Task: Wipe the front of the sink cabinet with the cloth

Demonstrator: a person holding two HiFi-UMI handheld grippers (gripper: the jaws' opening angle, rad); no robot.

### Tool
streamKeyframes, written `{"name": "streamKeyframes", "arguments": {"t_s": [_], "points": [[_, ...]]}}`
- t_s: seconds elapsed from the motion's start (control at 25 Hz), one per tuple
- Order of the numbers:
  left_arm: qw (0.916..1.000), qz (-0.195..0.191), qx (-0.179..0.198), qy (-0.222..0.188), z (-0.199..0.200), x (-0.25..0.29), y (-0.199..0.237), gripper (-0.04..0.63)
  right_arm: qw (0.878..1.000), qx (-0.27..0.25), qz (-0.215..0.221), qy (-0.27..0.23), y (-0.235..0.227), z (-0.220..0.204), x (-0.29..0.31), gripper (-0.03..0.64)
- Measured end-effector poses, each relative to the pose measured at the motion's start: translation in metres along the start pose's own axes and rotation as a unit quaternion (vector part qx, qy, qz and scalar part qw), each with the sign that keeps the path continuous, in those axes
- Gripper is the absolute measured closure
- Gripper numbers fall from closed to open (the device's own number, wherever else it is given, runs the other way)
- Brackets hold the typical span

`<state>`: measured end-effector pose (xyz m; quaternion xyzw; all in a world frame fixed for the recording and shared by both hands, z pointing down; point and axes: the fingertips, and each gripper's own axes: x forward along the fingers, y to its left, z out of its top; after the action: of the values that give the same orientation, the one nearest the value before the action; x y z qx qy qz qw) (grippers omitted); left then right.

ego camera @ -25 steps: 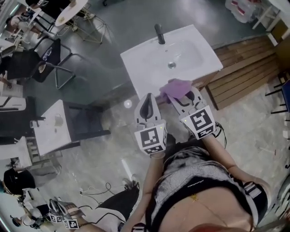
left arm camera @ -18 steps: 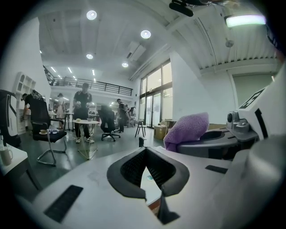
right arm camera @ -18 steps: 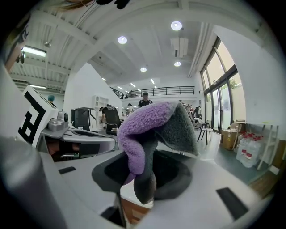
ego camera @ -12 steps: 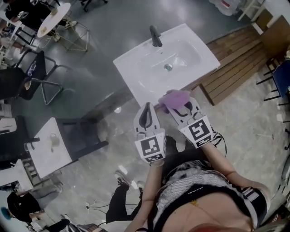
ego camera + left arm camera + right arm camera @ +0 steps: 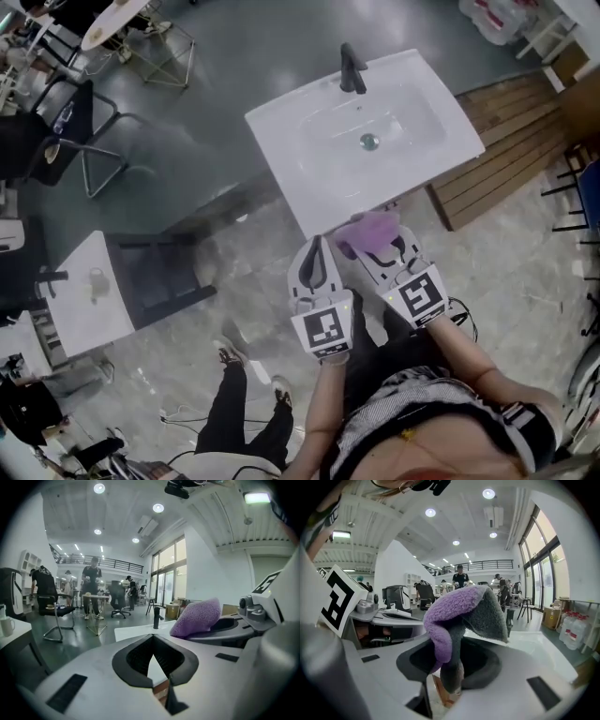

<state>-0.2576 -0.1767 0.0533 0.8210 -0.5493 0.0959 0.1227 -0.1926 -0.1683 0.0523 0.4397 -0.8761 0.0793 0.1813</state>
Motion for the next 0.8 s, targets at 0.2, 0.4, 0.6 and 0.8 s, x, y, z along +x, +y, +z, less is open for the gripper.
{"name": "streamKeyframes", "arguments": {"t_s": [0.2,0.4,0.6,0.8], "points": [[0.9992,0.028,-0.020,0.021,-0.077,0.016,0.006,0.595,0.999,0.002,0.034,0.007,0.001,-0.065,0.026,0.436],[0.9979,0.055,-0.026,0.022,-0.132,0.025,0.015,0.595,0.999,-0.009,0.046,-0.004,0.003,-0.119,0.046,0.436],[0.9975,0.061,-0.029,0.019,-0.173,0.032,0.017,0.595,0.998,-0.020,0.063,-0.010,0.012,-0.156,0.060,0.436],[0.9971,0.069,-0.028,0.012,-0.214,0.042,0.021,0.595,0.996,-0.022,0.077,-0.024,0.020,-0.192,0.077,0.436]]}}
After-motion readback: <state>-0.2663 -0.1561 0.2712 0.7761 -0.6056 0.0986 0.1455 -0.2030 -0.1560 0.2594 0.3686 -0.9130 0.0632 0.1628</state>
